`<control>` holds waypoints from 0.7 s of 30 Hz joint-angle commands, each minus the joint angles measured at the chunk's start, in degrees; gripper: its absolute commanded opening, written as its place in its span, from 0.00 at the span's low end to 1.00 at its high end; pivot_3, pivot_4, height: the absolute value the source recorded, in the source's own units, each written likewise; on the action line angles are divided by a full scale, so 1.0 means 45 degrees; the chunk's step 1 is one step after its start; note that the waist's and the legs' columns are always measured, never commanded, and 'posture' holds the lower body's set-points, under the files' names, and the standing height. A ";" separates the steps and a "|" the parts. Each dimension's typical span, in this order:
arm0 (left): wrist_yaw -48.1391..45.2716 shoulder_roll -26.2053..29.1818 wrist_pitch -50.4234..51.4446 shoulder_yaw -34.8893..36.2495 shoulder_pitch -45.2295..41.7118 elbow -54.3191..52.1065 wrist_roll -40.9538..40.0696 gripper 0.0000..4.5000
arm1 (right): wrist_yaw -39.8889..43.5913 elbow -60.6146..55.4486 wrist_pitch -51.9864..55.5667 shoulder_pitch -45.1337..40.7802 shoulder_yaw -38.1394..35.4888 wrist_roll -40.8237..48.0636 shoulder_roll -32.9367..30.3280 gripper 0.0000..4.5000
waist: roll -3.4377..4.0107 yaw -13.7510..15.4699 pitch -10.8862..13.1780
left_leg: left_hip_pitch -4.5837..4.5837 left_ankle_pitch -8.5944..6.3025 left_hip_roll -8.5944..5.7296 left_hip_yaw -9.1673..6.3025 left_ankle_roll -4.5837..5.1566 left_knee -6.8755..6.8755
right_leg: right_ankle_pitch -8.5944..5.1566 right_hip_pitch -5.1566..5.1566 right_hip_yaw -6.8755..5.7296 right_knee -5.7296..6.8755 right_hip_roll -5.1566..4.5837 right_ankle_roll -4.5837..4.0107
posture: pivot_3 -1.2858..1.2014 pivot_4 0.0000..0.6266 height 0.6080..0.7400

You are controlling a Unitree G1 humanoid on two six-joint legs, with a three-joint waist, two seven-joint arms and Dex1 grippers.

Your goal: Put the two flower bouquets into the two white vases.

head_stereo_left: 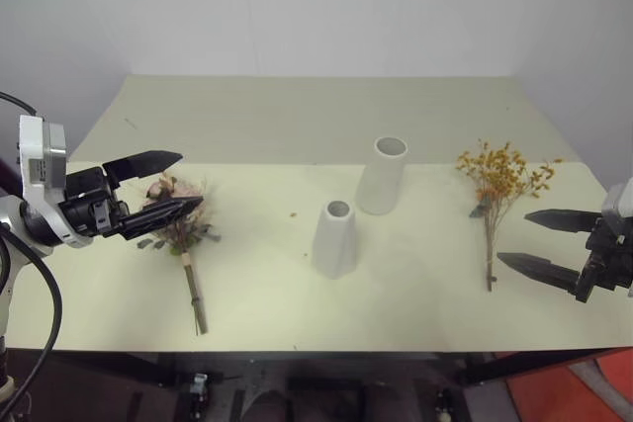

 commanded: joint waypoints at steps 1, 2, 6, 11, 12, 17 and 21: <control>0.0020 0.0223 -0.0056 0.0308 -0.0080 -0.0234 -0.0151 1.00 | -0.0026 -0.0123 -0.0017 -0.0060 -0.0452 0.0061 -0.0077 1.00 | 0.0000 0.0001 0.0000 | 0.0000 0.0000 0.0000 0.0000 0.0000 0.0000 | 0.0000 0.0000 0.0000 0.0000 0.0000 0.0000 | 0.52 0.24 1.00; -0.0014 0.0263 -0.0058 0.0291 -0.0168 -0.0153 -0.0154 1.00 | -0.0027 -0.0121 -0.0022 -0.0063 -0.0437 0.0049 -0.0083 1.00 | 0.0000 0.0001 0.0000 | 0.0000 0.0000 0.0000 0.0000 0.0000 0.0000 | 0.0000 0.0000 0.0000 0.0000 0.0000 0.0000 | 0.52 0.24 1.00; -0.0092 0.0377 -0.0069 0.0147 -0.0449 0.0090 -0.0084 1.00 | -0.0037 -0.0120 -0.0017 -0.0071 -0.0429 0.0033 -0.0095 1.00 | 0.0000 0.0002 0.0000 | 0.0000 0.0000 0.0000 0.0000 0.0000 0.0000 | 0.0000 0.0000 -0.0001 0.0000 0.0000 0.0000 | 0.52 0.24 1.00; 0.0093 0.0423 0.0118 -0.0273 -0.1006 0.0163 -0.0105 1.00 | -0.0348 -0.0287 0.0227 0.0007 -0.0431 -0.0035 -0.0062 1.00 | -0.0001 0.0002 0.0000 | 0.0000 0.0000 -0.0001 0.0001 0.0000 0.0001 | 0.0000 0.0001 0.0000 0.0000 0.0000 0.0000 | 0.52 0.24 1.00; 0.0146 0.0432 0.0163 -0.0379 -0.1151 0.0166 -0.0103 1.00 | -0.0434 -0.0286 0.0321 -0.0012 -0.0402 -0.0051 -0.0082 1.00 | 0.0000 0.0003 0.0000 | 0.0000 0.0000 -0.0001 0.0001 0.0000 0.0001 | 0.0000 0.0002 -0.0001 0.0000 0.0000 0.0000 | 0.52 0.24 1.00; -0.0004 0.0355 0.0326 -0.2380 -0.4192 0.0818 0.0178 1.00 | -0.2068 0.0126 0.1535 -0.1024 0.0346 -0.0234 -0.0174 1.00 | -0.0011 0.0055 -0.0001 | -0.0008 0.0003 -0.0009 -0.0010 -0.0005 0.0022 | 0.0005 0.0013 -0.0010 0.0002 0.0000 0.0005 | 0.52 0.24 1.00; -0.1432 -0.0061 -0.0111 -0.4410 -0.6792 0.2453 0.1141 1.00 | -0.3998 0.0538 0.3817 -0.2725 0.1668 -0.0487 -0.0518 1.00 | -0.0010 0.0006 -0.0003 | -0.0003 0.0003 -0.0015 -0.0001 -0.0004 0.0014 | 0.0006 0.0010 -0.0001 0.0002 0.0000 0.0007 | 0.52 0.24 1.00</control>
